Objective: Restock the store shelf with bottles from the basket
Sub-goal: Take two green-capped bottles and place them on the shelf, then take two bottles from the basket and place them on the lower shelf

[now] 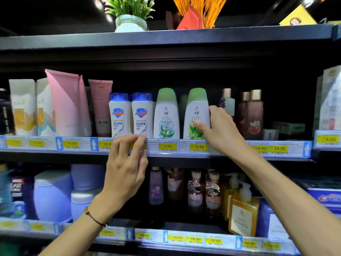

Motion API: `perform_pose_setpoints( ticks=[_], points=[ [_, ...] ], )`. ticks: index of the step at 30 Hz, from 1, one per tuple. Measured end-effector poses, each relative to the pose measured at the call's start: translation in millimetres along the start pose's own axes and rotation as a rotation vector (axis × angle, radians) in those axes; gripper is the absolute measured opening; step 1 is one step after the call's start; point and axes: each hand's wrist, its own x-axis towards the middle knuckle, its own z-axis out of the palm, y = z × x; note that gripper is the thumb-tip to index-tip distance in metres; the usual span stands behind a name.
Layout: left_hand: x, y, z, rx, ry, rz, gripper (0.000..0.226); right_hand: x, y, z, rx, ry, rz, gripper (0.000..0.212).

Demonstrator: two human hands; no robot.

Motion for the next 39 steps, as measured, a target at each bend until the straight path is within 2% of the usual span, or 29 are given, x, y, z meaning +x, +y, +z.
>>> perform_pose_setpoints(
  ticks=[3,5,8,14,19,24,29,35,39],
  points=[
    [0.0,0.3,-0.9,0.011,-0.014,-0.010,0.039,-11.7,1.2,2.1,-0.121,0.067,-0.020,0.050],
    [0.6,1.4,-2.0,0.028,-0.043,-0.020,0.040,-23.5,1.1,6.8,-0.198,0.205,-0.087,0.061],
    [1.9,4.6,-6.4,0.068,-0.095,-0.030,0.044,-43.1,-5.2,18.3,-0.257,0.324,-0.225,0.060],
    [7.7,-8.7,-41.6,0.065,-0.198,0.039,0.042,-78.8,-41.7,51.4,-0.213,0.288,-0.373,0.053],
    [-38.6,-79.4,-112.9,0.329,-0.249,-0.130,0.044,-111.9,-106.3,102.5,-0.128,0.226,-0.529,0.047],
    [-147.2,-174.9,-211.4,0.517,-0.506,-0.352,0.041,-175.9,-191.8,183.1,-0.011,0.046,-0.678,0.044],
    [-304.5,-245.9,-329.6,0.646,-0.803,-0.627,0.041,-300.6,-272.1,297.7,0.154,-0.272,-0.731,0.044],
    [-473.4,-277.6,-465.1,0.670,-1.079,-0.942,0.039,-436.5,-341.2,419.2,0.105,-0.708,-0.791,0.042],
    [-562.3,-280.0,-518.5,0.580,-1.217,-1.200,0.040,-504.5,-359.1,478.9,0.049,-0.955,-0.790,0.040]
  ],
)
